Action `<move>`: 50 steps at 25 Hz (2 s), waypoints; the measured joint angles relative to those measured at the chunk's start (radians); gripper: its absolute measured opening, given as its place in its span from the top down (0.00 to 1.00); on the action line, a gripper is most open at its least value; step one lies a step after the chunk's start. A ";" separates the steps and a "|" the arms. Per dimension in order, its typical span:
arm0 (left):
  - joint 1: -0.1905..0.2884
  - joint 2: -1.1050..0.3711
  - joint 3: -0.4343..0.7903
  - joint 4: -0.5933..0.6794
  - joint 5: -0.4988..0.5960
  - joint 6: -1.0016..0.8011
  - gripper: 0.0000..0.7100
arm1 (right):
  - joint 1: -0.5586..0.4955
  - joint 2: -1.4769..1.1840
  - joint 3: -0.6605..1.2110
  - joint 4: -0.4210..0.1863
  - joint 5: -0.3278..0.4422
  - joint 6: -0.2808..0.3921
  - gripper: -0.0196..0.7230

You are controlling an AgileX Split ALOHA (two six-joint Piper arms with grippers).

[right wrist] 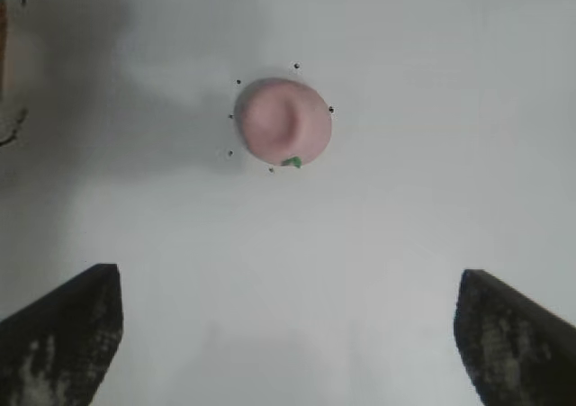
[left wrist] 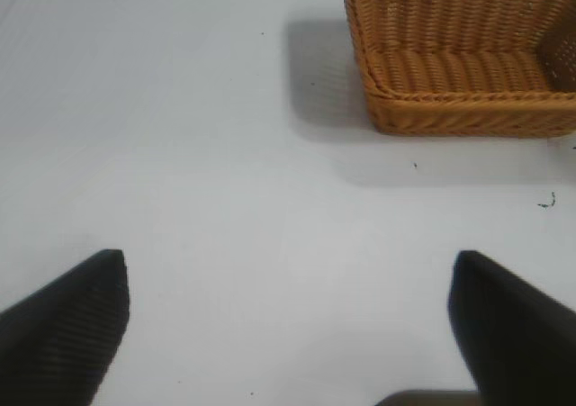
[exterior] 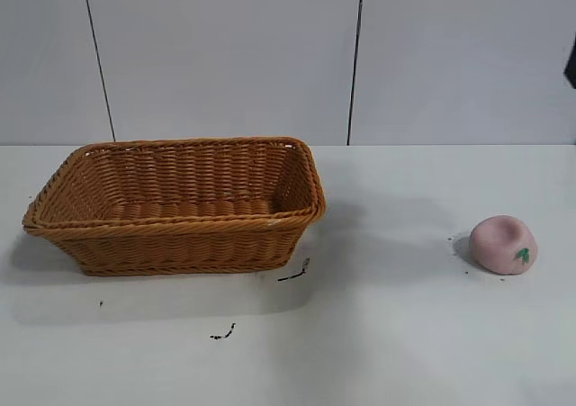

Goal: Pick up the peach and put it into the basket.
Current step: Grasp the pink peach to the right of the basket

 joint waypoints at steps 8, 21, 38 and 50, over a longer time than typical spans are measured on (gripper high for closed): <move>0.000 0.000 0.000 0.000 0.000 0.000 0.02 | 0.000 0.179 -0.005 0.016 -0.064 -0.025 0.04; 0.000 0.000 0.000 0.000 0.000 0.000 0.02 | 0.000 0.334 -0.006 0.028 -0.149 -0.027 0.04; 0.000 0.000 0.000 0.000 0.000 0.000 0.02 | 0.000 0.356 -0.011 0.032 -0.167 -0.029 0.99; 0.000 0.000 0.000 0.000 0.000 0.000 0.02 | 0.017 0.196 -0.404 0.027 0.101 -0.029 1.00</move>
